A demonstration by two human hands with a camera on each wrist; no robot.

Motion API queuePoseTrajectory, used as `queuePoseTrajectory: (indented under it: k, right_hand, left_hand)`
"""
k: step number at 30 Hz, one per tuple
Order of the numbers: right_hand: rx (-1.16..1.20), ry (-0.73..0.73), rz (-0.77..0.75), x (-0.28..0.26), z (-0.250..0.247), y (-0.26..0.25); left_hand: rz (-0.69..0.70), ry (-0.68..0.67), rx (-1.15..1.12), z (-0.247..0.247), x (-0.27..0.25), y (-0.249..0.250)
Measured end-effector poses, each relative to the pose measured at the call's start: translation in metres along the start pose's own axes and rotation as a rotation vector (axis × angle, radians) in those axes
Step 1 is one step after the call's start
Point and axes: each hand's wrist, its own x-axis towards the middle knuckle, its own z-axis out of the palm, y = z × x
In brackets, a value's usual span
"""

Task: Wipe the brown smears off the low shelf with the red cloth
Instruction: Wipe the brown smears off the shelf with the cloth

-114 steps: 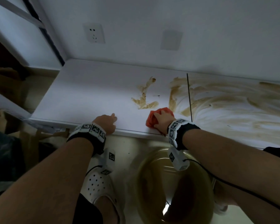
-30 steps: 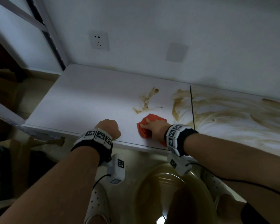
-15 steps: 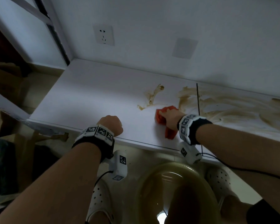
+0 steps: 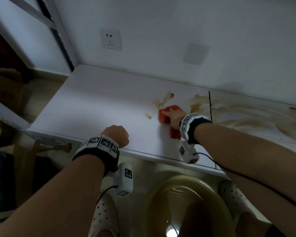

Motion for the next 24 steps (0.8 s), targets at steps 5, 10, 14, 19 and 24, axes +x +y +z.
queuePoseTrajectory:
  k: [5, 10, 14, 19, 24]
  right_hand:
    - [-0.041, -0.097, 0.092, 0.003, 0.000, 0.025]
    - [0.074, -0.003, -0.024, -0.027, 0.022, -0.006]
    - [0.262, 0.057, -0.009, -0.017, 0.012, -0.023]
    - [-0.022, -0.009, 0.016, 0.029, 0.022, 0.016]
    - [-0.127, -0.148, 0.116, 0.031, 0.029, 0.028]
  left_hand:
    - [-0.019, 0.019, -0.029, -0.003, 0.005, 0.000]
    - [0.004, -0.009, 0.034, -0.006, 0.007, 0.002]
    - [0.016, -0.019, 0.054, -0.007, 0.003, 0.003]
    - [-0.035, 0.006, 0.002, -0.007, -0.002, 0.002]
    - [-0.066, 0.026, -0.054, -0.006, 0.002, -0.002]
